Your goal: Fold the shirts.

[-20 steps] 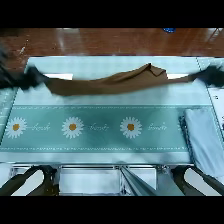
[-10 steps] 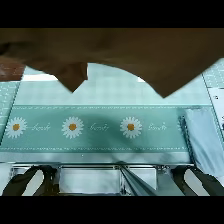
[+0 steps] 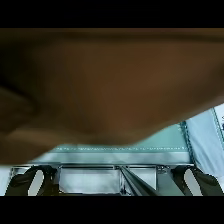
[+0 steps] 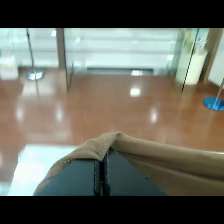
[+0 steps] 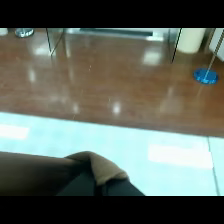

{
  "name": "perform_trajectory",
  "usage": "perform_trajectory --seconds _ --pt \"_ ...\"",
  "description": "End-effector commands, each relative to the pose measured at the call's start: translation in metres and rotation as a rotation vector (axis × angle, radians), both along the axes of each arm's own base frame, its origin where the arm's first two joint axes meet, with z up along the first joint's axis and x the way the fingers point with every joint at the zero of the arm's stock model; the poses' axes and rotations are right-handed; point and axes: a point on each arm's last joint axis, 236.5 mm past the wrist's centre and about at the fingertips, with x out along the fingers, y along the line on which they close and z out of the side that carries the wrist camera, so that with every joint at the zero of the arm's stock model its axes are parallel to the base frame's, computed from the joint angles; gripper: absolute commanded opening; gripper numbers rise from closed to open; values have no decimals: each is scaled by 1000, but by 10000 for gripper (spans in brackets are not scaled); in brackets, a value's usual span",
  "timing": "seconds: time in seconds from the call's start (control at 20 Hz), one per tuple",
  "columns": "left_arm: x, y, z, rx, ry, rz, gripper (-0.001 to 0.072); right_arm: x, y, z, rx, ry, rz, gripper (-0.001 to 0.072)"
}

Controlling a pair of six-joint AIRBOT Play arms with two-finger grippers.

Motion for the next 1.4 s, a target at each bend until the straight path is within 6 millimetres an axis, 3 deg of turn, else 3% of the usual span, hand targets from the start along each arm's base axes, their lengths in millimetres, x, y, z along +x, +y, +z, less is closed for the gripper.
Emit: perform_trajectory --seconds 0.0,0.2,0.35,0.45,0.6,0.75,0.9,1.0,1.05,1.1,1.35 --pt "21 15 -43 -79 139 48 15 22 1 -53 75 148 35 25" --pt "109 22 -166 -221 465 -5 15 78 7 -136 185 343 147 25" --pt "195 17 -249 -354 541 -75 15 140 16 -211 205 496 207 25" --pt "245 20 -298 -407 597 -68 15 195 31 -260 223 546 227 25" --pt "318 24 -353 -419 640 -54 15 269 29 -327 293 587 161 25" --pt "373 23 -394 -460 705 -44 15 328 25 -371 407 648 88 25" --pt "390 6 -437 -515 826 -83 15 353 35 -397 490 730 102 25" --pt "390 -12 -458 -524 878 -107 15 351 39 -412 488 790 125 25" --pt "390 -13 -460 -521 882 -109 14 350 40 -413 489 795 127 25" --pt "383 -21 -471 -480 925 -130 15 340 39 -421 479 846 138 25" --pt "341 -7 -490 -377 1108 -173 15 288 27 -436 397 1035 247 25"
